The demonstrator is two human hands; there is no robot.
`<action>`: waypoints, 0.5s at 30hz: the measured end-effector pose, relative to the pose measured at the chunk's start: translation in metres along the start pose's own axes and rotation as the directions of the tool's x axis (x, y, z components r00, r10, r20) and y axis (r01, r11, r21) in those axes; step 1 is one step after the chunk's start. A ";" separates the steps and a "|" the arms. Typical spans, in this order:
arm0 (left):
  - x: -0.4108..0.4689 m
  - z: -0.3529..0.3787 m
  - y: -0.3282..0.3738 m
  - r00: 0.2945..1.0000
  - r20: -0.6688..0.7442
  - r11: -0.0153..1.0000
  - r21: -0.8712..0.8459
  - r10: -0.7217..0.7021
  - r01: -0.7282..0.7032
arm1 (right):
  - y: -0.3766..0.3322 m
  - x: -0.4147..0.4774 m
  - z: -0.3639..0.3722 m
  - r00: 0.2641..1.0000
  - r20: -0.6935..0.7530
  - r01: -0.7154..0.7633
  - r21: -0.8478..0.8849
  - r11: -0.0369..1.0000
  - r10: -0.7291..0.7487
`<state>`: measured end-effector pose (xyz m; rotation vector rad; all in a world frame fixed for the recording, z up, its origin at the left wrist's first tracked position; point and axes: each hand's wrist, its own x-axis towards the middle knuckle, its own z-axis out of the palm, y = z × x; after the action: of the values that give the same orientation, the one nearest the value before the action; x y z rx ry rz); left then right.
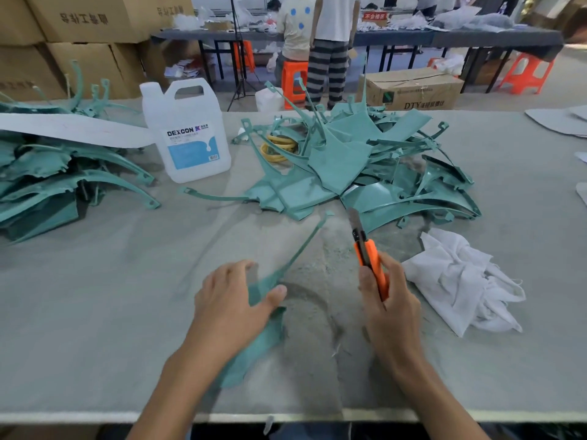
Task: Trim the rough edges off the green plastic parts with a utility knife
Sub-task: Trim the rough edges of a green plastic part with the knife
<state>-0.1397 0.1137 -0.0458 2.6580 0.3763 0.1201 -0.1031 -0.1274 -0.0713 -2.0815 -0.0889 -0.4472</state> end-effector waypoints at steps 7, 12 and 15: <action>-0.026 0.019 -0.017 0.983 0.162 0.995 0.023 0.088 -0.093 | -0.008 0.001 -0.025 0.913 0.354 0.304 -0.256 0.918 -0.204; 0.000 0.034 -0.005 0.983 0.056 0.976 -0.139 0.176 -0.167 | -0.017 0.015 -0.033 0.811 0.571 0.427 -0.430 0.796 -0.127; 0.005 0.043 -0.009 0.985 -0.004 0.971 -0.169 0.172 -0.170 | -0.019 0.020 -0.034 0.799 0.595 0.428 -0.466 0.774 -0.084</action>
<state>-0.1308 0.1045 -0.0878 2.5180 0.1262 0.1828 -0.0982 -0.1482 -0.0327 -2.7821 -0.6816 -0.0094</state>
